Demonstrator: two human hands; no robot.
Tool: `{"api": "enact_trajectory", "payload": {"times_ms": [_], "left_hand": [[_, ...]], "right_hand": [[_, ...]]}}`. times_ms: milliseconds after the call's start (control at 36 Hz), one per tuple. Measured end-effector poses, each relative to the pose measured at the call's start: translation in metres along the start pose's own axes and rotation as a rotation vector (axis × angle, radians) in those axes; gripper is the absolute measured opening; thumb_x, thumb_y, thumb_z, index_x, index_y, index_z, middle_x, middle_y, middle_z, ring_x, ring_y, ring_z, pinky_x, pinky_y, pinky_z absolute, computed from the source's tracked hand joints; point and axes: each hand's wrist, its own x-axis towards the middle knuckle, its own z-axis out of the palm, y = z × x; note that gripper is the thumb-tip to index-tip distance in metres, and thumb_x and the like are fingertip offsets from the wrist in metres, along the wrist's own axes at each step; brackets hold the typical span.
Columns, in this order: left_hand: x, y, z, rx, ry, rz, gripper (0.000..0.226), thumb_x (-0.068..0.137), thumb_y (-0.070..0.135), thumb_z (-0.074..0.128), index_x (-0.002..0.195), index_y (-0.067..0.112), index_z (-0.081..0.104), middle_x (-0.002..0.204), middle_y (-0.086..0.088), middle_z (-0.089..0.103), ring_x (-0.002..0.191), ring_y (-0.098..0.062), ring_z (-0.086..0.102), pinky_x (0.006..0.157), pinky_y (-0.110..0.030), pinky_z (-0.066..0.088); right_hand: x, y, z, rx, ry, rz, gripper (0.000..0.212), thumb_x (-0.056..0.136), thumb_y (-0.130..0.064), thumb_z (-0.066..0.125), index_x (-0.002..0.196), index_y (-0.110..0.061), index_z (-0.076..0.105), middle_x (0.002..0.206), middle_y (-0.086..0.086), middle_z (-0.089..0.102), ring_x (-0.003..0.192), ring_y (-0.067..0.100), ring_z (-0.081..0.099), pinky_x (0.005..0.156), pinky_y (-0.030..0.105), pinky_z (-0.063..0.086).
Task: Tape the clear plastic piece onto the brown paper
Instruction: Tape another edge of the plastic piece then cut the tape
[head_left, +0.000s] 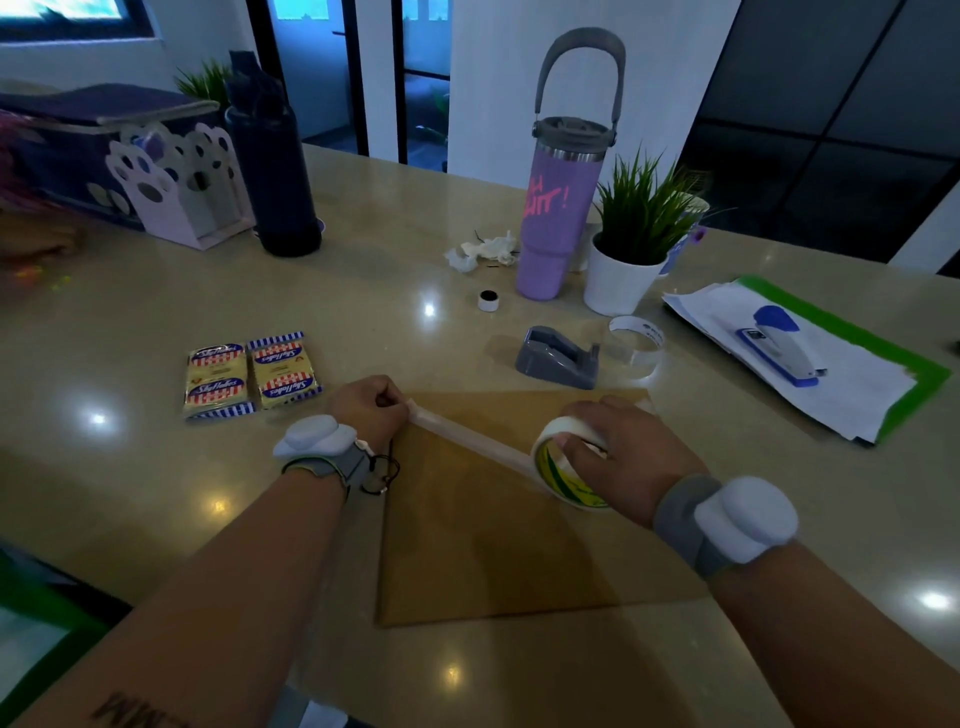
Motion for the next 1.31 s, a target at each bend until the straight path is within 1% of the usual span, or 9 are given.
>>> {"api": "enact_trajectory", "payload": {"times_ms": [139, 250, 361, 445, 556, 667, 834, 1112, 1306], "left_hand": [[-0.001, 0.0, 0.003, 0.0, 0.041, 0.019, 0.01, 0.084, 0.02, 0.061, 0.081, 0.012, 0.063, 0.078, -0.007, 0.056, 0.075, -0.021, 0.05, 0.052, -0.015, 0.032], [-0.002, -0.001, 0.005, -0.005, 0.067, 0.032, 0.011, 0.083, 0.02, 0.062, 0.073, 0.016, 0.058, 0.075, -0.007, 0.056, 0.074, -0.022, 0.051, 0.05, -0.016, 0.031], [-0.001, -0.003, 0.007, -0.021, 0.071, 0.039, 0.023, 0.083, 0.021, 0.063, 0.063, 0.021, 0.052, 0.073, -0.008, 0.056, 0.073, -0.025, 0.051, 0.062, -0.025, 0.036], [-0.003, -0.001, 0.008, -0.02, 0.06, 0.029, 0.034, 0.084, 0.021, 0.062, 0.057, 0.028, 0.043, 0.072, -0.009, 0.053, 0.073, -0.025, 0.049, 0.066, -0.029, 0.037], [-0.004, -0.002, 0.01, -0.013, 0.065, 0.041, 0.023, 0.085, 0.021, 0.061, 0.065, 0.019, 0.05, 0.069, -0.006, 0.052, 0.072, -0.024, 0.048, 0.065, -0.028, 0.035], [-0.002, -0.006, 0.012, -0.003, 0.072, 0.073, 0.038, 0.084, 0.019, 0.061, 0.055, 0.029, 0.039, 0.057, 0.008, 0.043, 0.07, -0.025, 0.048, 0.063, -0.028, 0.033], [0.001, -0.01, 0.014, 0.024, 0.06, 0.108, 0.033, 0.084, 0.014, 0.059, 0.057, 0.021, 0.041, 0.056, 0.005, 0.041, 0.066, -0.026, 0.047, 0.061, -0.029, 0.032], [0.001, -0.01, 0.02, 0.113, 0.084, 0.102, 0.041, 0.088, 0.022, 0.055, 0.058, 0.03, 0.027, 0.067, 0.01, 0.026, 0.069, -0.027, 0.038, 0.066, -0.034, 0.03], [0.002, -0.008, 0.019, 0.094, 0.104, 0.076, 0.039, 0.085, 0.021, 0.058, 0.06, 0.025, 0.028, 0.082, -0.009, 0.039, 0.072, -0.03, 0.043, 0.066, -0.035, 0.032]], "right_hand": [[0.0, -0.001, 0.0, -0.007, -0.014, 0.014, 0.038, 0.093, -0.037, 0.043, 0.126, -0.019, 0.05, 0.116, 0.007, 0.053, 0.109, 0.028, 0.049, 0.088, 0.03, 0.035], [0.001, -0.002, -0.002, -0.022, -0.017, 0.015, 0.054, 0.084, -0.049, 0.033, 0.125, -0.019, 0.05, 0.114, 0.007, 0.053, 0.106, 0.028, 0.051, 0.085, 0.029, 0.035], [0.001, -0.002, -0.001, -0.023, -0.021, 0.004, 0.038, 0.093, -0.036, 0.043, 0.125, -0.019, 0.05, 0.105, 0.004, 0.047, 0.106, 0.028, 0.049, 0.084, 0.028, 0.033], [0.002, -0.003, -0.001, -0.043, -0.042, 0.007, 0.037, 0.093, -0.035, 0.042, 0.127, -0.02, 0.048, 0.11, 0.006, 0.049, 0.106, 0.028, 0.048, 0.081, 0.026, 0.03], [0.004, -0.004, -0.001, -0.054, -0.056, 0.007, 0.039, 0.094, -0.036, 0.041, 0.128, -0.02, 0.047, 0.117, 0.008, 0.051, 0.109, 0.028, 0.048, 0.087, 0.03, 0.036], [0.004, -0.005, 0.001, -0.062, -0.066, -0.006, 0.038, 0.094, -0.037, 0.041, 0.127, -0.02, 0.048, 0.117, 0.009, 0.051, 0.111, 0.029, 0.046, 0.088, 0.032, 0.035], [0.002, -0.009, 0.002, -0.094, -0.076, -0.015, 0.043, 0.094, -0.042, 0.035, 0.13, -0.021, 0.045, 0.122, 0.007, 0.052, 0.116, 0.027, 0.046, 0.105, 0.033, 0.028], [0.005, -0.005, 0.005, -0.016, -0.048, -0.01, 0.033, 0.093, -0.036, 0.043, 0.121, -0.021, 0.052, 0.12, 0.007, 0.057, 0.114, 0.028, 0.049, 0.1, 0.036, 0.034], [0.003, -0.004, 0.005, 0.02, -0.053, -0.019, 0.035, 0.091, -0.039, 0.043, 0.118, -0.021, 0.053, 0.119, 0.007, 0.059, 0.111, 0.029, 0.051, 0.097, 0.037, 0.039]]}}
